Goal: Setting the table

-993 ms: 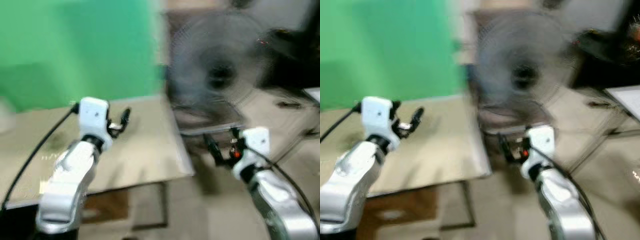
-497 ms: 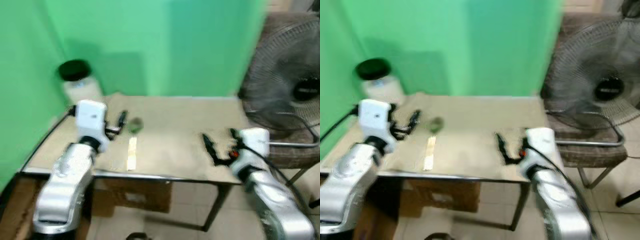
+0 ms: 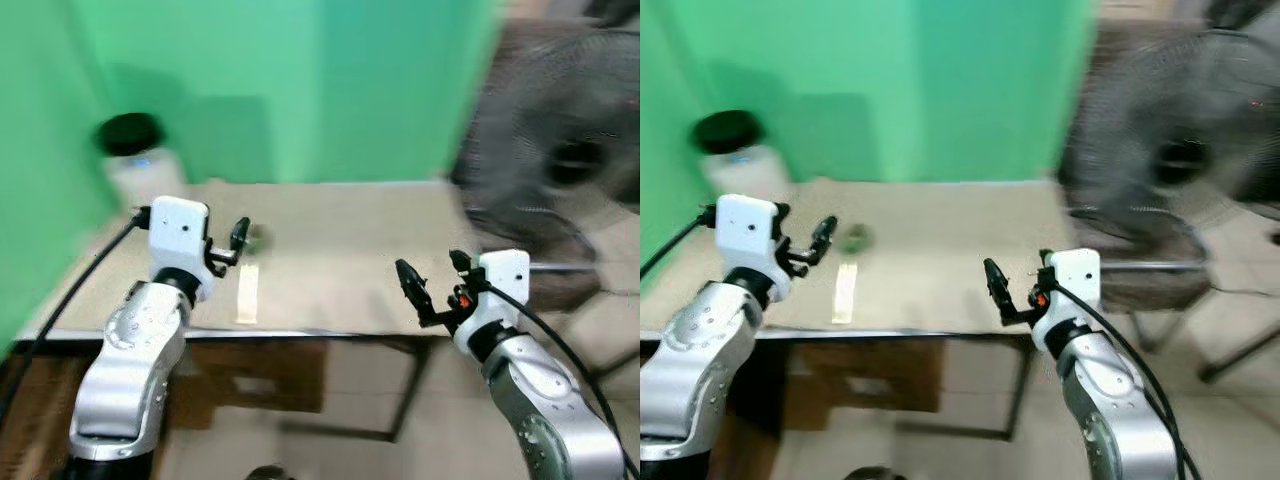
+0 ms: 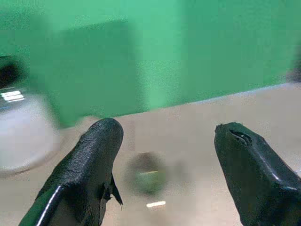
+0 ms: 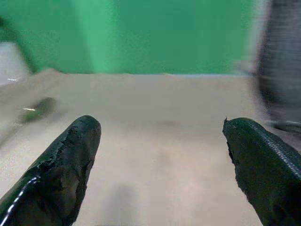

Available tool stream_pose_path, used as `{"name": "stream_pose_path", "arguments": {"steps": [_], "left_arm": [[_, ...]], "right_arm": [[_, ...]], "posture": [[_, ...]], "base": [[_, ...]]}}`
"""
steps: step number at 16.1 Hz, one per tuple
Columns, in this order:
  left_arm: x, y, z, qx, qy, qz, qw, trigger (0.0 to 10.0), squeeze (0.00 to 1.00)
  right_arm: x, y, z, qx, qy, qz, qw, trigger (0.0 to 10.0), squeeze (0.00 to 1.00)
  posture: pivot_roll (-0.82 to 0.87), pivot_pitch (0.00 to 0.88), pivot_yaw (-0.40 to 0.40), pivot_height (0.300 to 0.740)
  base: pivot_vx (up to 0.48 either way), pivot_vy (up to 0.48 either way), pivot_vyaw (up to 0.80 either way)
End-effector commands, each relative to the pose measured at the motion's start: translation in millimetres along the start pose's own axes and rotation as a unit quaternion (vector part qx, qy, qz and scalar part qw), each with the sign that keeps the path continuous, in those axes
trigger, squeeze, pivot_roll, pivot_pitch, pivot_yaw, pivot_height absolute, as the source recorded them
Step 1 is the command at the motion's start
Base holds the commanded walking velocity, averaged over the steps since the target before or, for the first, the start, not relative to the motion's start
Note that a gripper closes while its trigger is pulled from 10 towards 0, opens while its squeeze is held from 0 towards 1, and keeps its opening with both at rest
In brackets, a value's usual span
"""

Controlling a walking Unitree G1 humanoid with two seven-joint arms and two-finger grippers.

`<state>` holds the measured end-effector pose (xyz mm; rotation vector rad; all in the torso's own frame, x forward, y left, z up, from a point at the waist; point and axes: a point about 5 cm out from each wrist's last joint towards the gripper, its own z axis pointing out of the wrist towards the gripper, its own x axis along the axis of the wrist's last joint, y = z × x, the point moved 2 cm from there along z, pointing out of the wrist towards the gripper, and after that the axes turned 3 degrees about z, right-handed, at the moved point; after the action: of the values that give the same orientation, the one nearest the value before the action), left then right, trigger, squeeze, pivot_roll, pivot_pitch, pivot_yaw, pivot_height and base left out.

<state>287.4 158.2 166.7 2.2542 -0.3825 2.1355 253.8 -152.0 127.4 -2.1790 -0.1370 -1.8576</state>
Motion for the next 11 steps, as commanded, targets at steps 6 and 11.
{"name": "stream_pose_path", "arguments": {"steps": [6,11], "left_arm": [[-23.8,-22.5,4.1,0.048,-0.090,-0.013,0.995,10.0,0.00],[-29.2,-37.9,31.2,-0.005,-0.137,-0.035,0.990,10.0,1.00]], "right_arm": [[3.1,0.5,3.6,0.035,-0.019,-0.014,0.999,10.0,0.00],[2.8,-8.2,21.1,0.090,-0.055,-0.036,0.994,10.0,0.00]], "posture": [[0.10,0.000,0.049,0.740],[0.10,0.000,0.046,0.740]], "base": [[0.000,0.000,0.00],[0.000,0.000,0.00]]}}
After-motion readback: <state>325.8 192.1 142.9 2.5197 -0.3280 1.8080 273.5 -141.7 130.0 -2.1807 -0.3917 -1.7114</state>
